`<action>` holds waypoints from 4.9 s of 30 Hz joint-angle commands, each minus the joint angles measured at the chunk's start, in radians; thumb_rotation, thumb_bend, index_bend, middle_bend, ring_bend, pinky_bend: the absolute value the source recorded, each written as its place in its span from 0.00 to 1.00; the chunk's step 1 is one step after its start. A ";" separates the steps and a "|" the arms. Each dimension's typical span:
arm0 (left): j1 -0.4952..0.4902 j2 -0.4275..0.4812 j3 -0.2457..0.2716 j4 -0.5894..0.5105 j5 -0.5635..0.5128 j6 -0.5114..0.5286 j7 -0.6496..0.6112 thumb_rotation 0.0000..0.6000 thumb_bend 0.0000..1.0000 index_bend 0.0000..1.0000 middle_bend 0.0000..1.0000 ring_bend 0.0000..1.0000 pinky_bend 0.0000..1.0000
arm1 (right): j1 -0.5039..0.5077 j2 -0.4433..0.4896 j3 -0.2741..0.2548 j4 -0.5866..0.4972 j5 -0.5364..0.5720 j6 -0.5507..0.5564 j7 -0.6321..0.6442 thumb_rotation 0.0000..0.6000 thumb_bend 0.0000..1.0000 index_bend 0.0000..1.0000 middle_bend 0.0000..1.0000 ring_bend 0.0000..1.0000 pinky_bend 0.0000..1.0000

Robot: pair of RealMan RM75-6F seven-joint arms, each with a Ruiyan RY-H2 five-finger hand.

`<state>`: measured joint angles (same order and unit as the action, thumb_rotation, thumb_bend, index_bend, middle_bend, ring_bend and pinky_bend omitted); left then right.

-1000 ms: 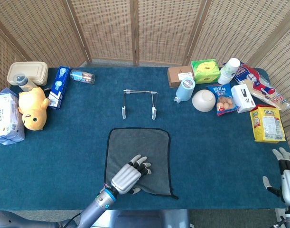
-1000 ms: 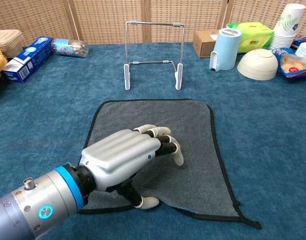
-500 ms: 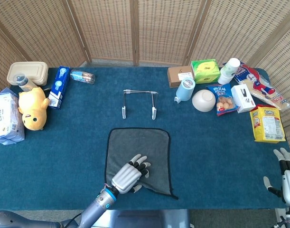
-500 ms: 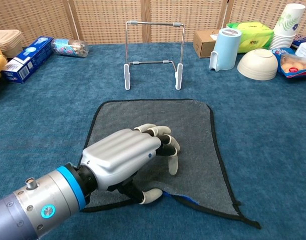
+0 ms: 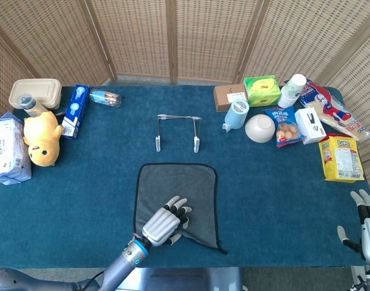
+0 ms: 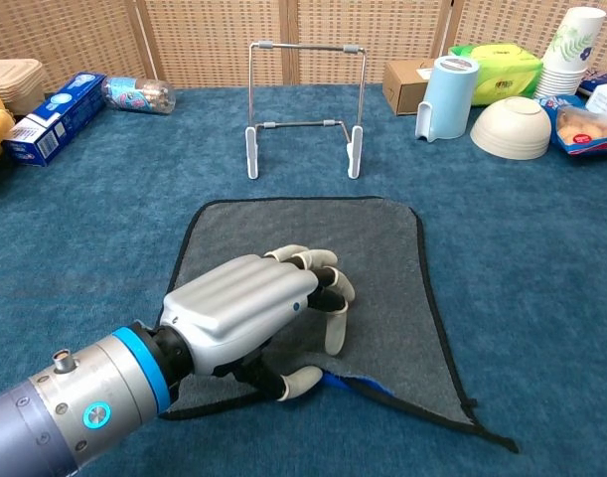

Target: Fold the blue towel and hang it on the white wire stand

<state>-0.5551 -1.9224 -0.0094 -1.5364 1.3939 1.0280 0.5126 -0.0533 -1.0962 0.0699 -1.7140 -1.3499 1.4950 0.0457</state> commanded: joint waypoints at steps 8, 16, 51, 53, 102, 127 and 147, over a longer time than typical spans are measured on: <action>-0.005 0.003 -0.018 -0.003 0.001 0.011 -0.024 1.00 0.52 0.61 0.29 0.12 0.06 | -0.004 -0.003 0.002 0.003 0.002 0.002 0.006 1.00 0.32 0.06 0.05 0.00 0.00; -0.030 0.036 -0.066 -0.028 -0.006 0.012 -0.012 1.00 0.52 0.62 0.29 0.12 0.06 | -0.011 -0.001 0.002 0.010 0.002 0.005 0.022 1.00 0.32 0.06 0.05 0.00 0.00; -0.237 -0.024 -0.278 0.267 -0.160 -0.083 -0.012 1.00 0.51 0.60 0.25 0.06 0.04 | -0.031 -0.002 0.002 0.019 0.022 0.002 0.051 1.00 0.32 0.06 0.05 0.00 0.00; -0.248 -0.031 -0.280 0.286 -0.161 -0.086 -0.017 1.00 0.51 0.60 0.25 0.06 0.04 | -0.033 -0.001 0.002 0.020 0.023 0.003 0.052 1.00 0.32 0.06 0.05 0.00 0.00; -0.365 -0.111 -0.295 0.517 -0.164 -0.076 -0.170 1.00 0.36 0.08 0.04 0.00 0.00 | -0.049 0.012 0.004 -0.014 0.031 0.012 0.024 1.00 0.32 0.06 0.05 0.00 0.00; -0.206 0.157 -0.147 0.135 -0.094 0.021 -0.183 1.00 0.36 0.16 0.07 0.00 0.00 | -0.008 -0.018 0.006 -0.022 0.020 -0.037 -0.010 1.00 0.33 0.06 0.05 0.00 0.00; -0.090 0.223 -0.015 0.088 -0.049 0.074 -0.161 1.00 0.35 0.17 0.08 0.00 0.00 | 0.001 -0.022 0.005 -0.027 0.018 -0.040 -0.020 1.00 0.33 0.06 0.04 0.00 0.00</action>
<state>-0.6475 -1.6913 -0.0226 -1.4583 1.3472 1.1010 0.3458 -0.0525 -1.1182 0.0749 -1.7408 -1.3313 1.4544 0.0250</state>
